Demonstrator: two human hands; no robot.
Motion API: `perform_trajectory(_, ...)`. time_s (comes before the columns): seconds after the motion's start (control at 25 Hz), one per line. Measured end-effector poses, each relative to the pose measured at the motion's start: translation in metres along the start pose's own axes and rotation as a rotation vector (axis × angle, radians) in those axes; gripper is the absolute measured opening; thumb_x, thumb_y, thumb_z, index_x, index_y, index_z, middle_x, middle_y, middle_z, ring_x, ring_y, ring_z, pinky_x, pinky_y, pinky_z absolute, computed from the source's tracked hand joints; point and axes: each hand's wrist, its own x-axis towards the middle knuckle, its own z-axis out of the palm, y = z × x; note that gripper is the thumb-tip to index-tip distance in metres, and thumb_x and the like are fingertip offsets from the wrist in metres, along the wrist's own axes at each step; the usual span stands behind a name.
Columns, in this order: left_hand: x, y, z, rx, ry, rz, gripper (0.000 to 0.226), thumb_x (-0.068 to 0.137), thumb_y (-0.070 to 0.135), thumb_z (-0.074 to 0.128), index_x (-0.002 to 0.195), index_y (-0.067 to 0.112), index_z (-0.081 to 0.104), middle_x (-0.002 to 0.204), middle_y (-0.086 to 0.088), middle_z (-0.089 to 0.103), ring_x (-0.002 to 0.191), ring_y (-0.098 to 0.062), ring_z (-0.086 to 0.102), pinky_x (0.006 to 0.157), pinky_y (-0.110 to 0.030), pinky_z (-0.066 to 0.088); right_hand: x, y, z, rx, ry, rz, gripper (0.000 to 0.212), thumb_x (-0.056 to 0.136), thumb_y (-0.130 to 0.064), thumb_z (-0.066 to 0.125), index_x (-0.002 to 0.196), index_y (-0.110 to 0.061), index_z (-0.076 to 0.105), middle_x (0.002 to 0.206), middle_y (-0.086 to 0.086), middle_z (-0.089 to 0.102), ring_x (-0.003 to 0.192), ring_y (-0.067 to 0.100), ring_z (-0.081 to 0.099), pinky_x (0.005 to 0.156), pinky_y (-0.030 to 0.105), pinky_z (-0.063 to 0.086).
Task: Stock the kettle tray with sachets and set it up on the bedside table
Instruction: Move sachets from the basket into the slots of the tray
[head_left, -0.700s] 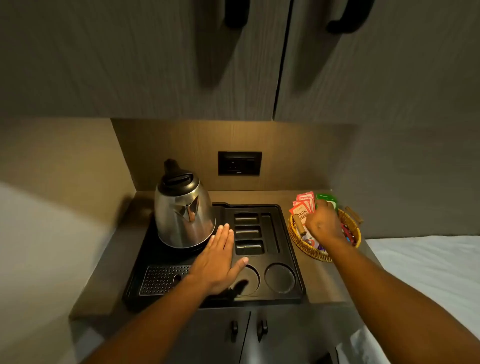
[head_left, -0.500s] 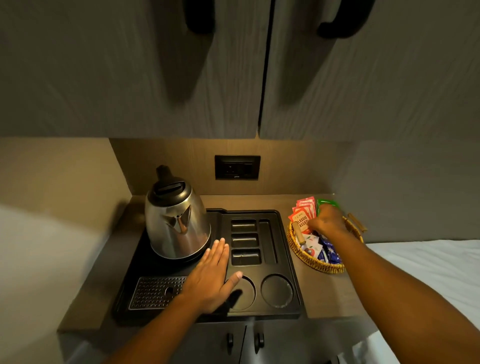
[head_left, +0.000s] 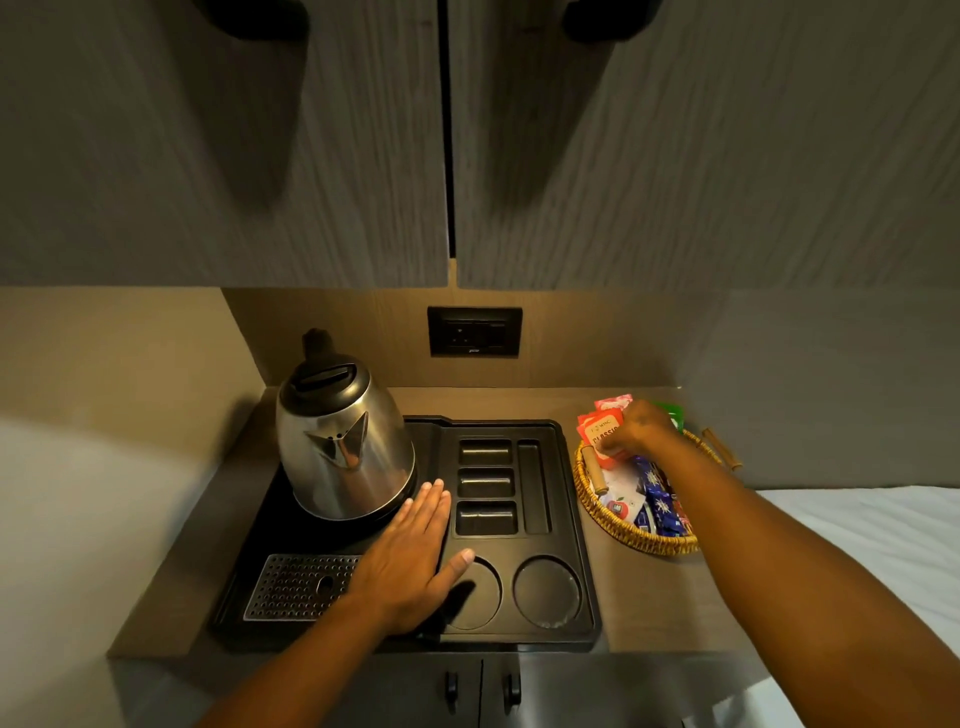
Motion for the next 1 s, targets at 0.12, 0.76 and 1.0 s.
perform_trajectory(0.12,-0.001,0.000,0.000,-0.002,0.007,0.001,0.088,0.086,0.076,0.001,0.152,0.019,-0.014,0.162,0.000,-0.018,0.147,-0.011,-0.021,0.122,-0.033,-0.004,-0.006,-0.002,-0.026,-0.064,-0.119,-0.025,0.039,0.082,-0.019,0.074,0.114,-0.003,0.060,0.110,0.017,0.066,0.100,0.030,0.064,0.076,0.034,0.052)
perform_trajectory(0.76,-0.003,0.000,-0.003,0.001,0.036,0.004,0.082,0.092,0.068,0.008,0.154,0.017,-0.008,0.164,-0.001,-0.012,0.148,-0.010,-0.018,0.122,-0.032,-0.004,-0.017,-0.126,0.093,0.201,-0.166,-0.148,0.029,0.085,-0.015,0.069,0.111,-0.009,0.059,0.115,0.013,0.064,0.108,0.029,0.061,0.092,0.042,0.052)
perform_trajectory(1.0,-0.002,-0.002,0.002,-0.039,0.054,0.004,0.083,0.090,0.071,0.007,0.154,0.020,-0.010,0.163,0.002,-0.014,0.148,-0.009,-0.019,0.122,-0.032,-0.003,-0.021,-0.091,0.060,0.115,0.107,-0.230,0.039,0.076,-0.026,0.078,0.107,-0.013,0.057,0.111,0.011,0.061,0.095,0.030,0.062,0.076,0.041,0.054)
